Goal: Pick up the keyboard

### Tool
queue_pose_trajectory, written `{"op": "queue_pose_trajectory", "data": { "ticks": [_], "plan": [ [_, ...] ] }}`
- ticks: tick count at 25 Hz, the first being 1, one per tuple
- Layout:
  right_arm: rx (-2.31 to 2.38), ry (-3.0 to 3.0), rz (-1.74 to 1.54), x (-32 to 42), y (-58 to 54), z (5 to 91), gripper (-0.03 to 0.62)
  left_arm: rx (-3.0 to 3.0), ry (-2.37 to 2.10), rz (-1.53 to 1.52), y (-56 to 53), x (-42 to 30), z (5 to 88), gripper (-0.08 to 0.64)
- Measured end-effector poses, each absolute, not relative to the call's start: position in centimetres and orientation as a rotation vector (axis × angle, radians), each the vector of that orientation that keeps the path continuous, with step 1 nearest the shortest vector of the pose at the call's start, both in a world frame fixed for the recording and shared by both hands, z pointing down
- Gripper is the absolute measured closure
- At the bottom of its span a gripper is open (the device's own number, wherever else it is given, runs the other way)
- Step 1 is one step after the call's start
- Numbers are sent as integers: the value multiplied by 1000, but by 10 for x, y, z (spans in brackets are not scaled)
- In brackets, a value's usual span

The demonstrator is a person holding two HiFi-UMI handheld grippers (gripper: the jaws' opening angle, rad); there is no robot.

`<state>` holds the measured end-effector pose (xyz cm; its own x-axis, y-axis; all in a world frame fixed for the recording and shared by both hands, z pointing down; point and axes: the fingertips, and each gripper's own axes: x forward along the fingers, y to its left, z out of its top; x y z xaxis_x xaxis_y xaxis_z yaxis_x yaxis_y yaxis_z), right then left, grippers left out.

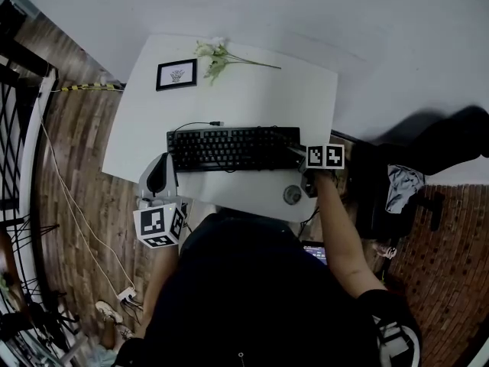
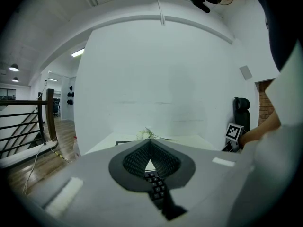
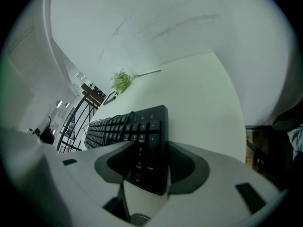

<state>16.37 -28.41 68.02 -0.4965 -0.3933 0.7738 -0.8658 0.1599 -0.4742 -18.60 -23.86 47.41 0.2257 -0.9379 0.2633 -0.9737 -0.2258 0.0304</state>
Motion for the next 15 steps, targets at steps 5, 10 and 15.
{"op": "queue_pose_trajectory", "data": {
  "ticks": [5, 10, 15],
  "plan": [
    [1205, -1924, 1303, 164, -282, 677, 383, 2273, -1801, 302, -240, -187, 483, 548],
    [1229, -1913, 1293, 162, -277, 665, 390, 2249, -1758, 326, -245, -188, 495, 548],
    [1252, -1894, 1247, 162, -278, 654, 394, 2190, -1691, 390, -249, -195, 523, 548]
  ]
}}
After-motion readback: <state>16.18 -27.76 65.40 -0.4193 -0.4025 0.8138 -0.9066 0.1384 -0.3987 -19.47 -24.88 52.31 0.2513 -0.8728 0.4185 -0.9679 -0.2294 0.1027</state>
